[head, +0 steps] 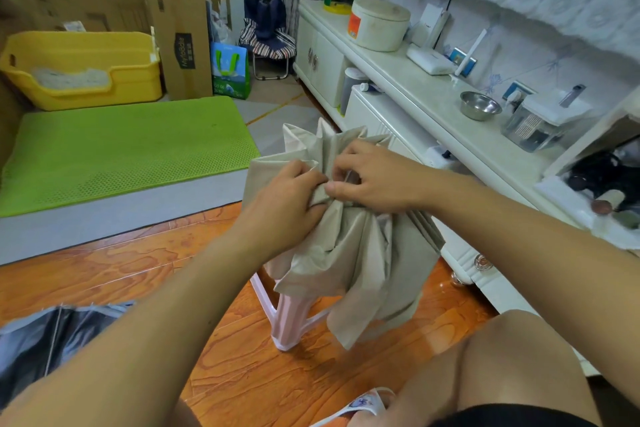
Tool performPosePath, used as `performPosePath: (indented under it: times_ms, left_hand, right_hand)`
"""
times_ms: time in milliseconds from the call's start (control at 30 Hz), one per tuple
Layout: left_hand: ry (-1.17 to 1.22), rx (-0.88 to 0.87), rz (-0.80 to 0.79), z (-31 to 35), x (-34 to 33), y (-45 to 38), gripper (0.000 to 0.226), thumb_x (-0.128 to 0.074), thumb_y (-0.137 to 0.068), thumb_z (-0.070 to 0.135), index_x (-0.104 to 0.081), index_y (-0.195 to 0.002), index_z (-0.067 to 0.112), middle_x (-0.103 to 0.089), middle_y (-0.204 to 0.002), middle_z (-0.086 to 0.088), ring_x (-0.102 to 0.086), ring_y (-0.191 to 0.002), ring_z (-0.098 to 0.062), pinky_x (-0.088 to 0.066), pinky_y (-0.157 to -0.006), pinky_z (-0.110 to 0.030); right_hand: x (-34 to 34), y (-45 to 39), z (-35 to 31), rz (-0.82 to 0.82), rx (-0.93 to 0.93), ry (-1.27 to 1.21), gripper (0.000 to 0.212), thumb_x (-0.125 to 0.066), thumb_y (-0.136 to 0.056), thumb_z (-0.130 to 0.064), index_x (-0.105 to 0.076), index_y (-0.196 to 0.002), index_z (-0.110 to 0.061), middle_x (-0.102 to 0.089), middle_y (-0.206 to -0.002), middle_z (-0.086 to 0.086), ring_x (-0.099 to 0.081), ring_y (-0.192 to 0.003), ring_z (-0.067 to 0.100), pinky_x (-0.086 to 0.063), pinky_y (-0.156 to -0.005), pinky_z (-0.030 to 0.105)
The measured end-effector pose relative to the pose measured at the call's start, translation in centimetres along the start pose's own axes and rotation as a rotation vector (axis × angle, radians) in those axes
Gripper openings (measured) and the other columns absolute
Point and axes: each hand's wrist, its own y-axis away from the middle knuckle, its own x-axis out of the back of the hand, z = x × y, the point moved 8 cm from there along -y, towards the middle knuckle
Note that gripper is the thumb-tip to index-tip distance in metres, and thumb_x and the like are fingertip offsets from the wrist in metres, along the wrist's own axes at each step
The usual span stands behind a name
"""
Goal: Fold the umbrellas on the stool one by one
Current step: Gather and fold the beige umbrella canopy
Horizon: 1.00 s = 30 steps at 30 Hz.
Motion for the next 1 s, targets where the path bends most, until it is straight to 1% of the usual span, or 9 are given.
performPosePath:
  times_ms: [100,200,300,367,533,633,733,867,1000]
  left_hand:
    - [0.048,0.09,-0.014,-0.2,0.7,-0.4,0.045,-0.058,-0.087,0.043,-0.067,-0.125,0.02,-0.055,-0.117,0.0,-0.054,-0.107,-0.017,-0.044,-0.095,-0.032]
    - [0.199,0.309,0.041,-2.8,2.2,-0.7,0.044,-0.041,-0.088,0.037,-0.073,-0.102,0.011,-0.06,-0.112,-0.004,-0.054,-0.106,-0.02,-0.044,-0.096,-0.037]
    - [0.112,0.386,0.051,-5.2,2.7,-0.8,0.032,-0.044,-0.091,0.037,-0.071,-0.08,0.022,-0.058,-0.1,-0.004,-0.056,-0.098,-0.025,-0.048,-0.088,-0.04]
    - [0.122,0.405,0.039,-5.6,2.5,-0.7,0.028,-0.05,-0.097,0.042,-0.073,-0.09,0.028,-0.056,-0.107,-0.002,-0.055,-0.1,-0.023,-0.045,-0.088,-0.037]
    - [0.145,0.286,-0.002,-4.1,2.6,-0.5,0.038,-0.06,-0.091,0.055,-0.067,-0.124,0.036,-0.042,-0.119,0.004,-0.052,-0.101,-0.012,-0.04,-0.096,-0.03]
    - [0.085,0.112,-0.055,-2.4,2.3,0.0,0.05,-0.073,-0.079,0.053,-0.065,-0.126,0.037,-0.034,-0.123,0.002,-0.044,-0.108,-0.015,-0.036,-0.102,-0.027]
    - [0.014,-0.002,-0.064,-1.3,2.3,0.3,0.041,-0.085,-0.079,0.034,-0.071,-0.116,0.027,-0.035,-0.129,-0.003,-0.04,-0.112,-0.022,-0.037,-0.106,-0.034]
    - [-0.01,0.044,-0.092,-2.4,3.1,0.8,0.044,-0.084,-0.08,0.034,-0.07,-0.121,0.028,-0.033,-0.139,-0.001,-0.039,-0.118,-0.018,-0.035,-0.102,-0.031]
    - [0.03,0.059,-0.089,-3.4,4.8,1.2,0.029,-0.074,-0.09,0.033,-0.071,-0.119,0.034,-0.047,-0.111,0.01,-0.056,-0.093,-0.009,-0.045,-0.085,-0.03]
  right_hand:
    - [0.1,-0.2,-0.6,0.006,0.046,0.068,0.043,-0.045,-0.094,-0.061,-0.068,-0.086,-0.026,-0.049,-0.108,-0.005,-0.057,-0.1,0.019,-0.047,-0.096,0.046]
    - [0.3,0.3,-0.2,-0.041,0.093,0.077,0.037,-0.047,-0.102,-0.047,-0.062,-0.074,-0.028,-0.051,-0.108,0.0,-0.058,-0.098,0.019,-0.046,-0.094,0.044]
    - [0.5,1.2,0.1,-0.076,0.154,0.069,0.034,-0.048,-0.105,-0.038,-0.06,-0.075,-0.026,-0.053,-0.108,0.003,-0.05,-0.096,-0.005,-0.038,-0.091,0.028]
    - [0.5,1.4,0.4,-0.083,0.16,0.072,0.033,-0.047,-0.106,-0.036,-0.059,-0.077,-0.025,-0.053,-0.11,0.002,-0.045,-0.093,-0.009,-0.03,-0.084,0.018]
    - [0.4,1.3,1.8,-0.068,0.077,0.015,0.028,-0.044,-0.103,-0.052,-0.062,-0.084,-0.04,-0.048,-0.115,-0.01,-0.053,-0.101,0.005,-0.039,-0.091,0.029]
    - [0.3,0.9,2.1,-0.037,0.066,-0.076,0.051,-0.035,-0.099,-0.062,-0.069,-0.101,-0.026,-0.049,-0.112,-0.011,-0.055,-0.105,0.008,-0.042,-0.101,0.037]
    - [0.3,0.8,2.3,-0.039,0.048,-0.071,0.046,-0.035,-0.106,-0.049,-0.071,-0.105,-0.021,-0.05,-0.113,-0.005,-0.056,-0.105,0.013,-0.042,-0.102,0.041]
    - [0.7,0.6,2.4,-0.043,0.054,-0.014,0.032,-0.046,-0.106,-0.034,-0.073,-0.109,-0.019,-0.052,-0.115,0.002,-0.056,-0.105,0.018,-0.042,-0.1,0.042]
    - [0.6,0.7,2.6,-0.027,0.08,-0.029,0.023,-0.052,-0.104,-0.026,-0.075,-0.102,-0.031,-0.052,-0.113,-0.005,-0.058,-0.105,0.015,-0.046,-0.098,0.042]
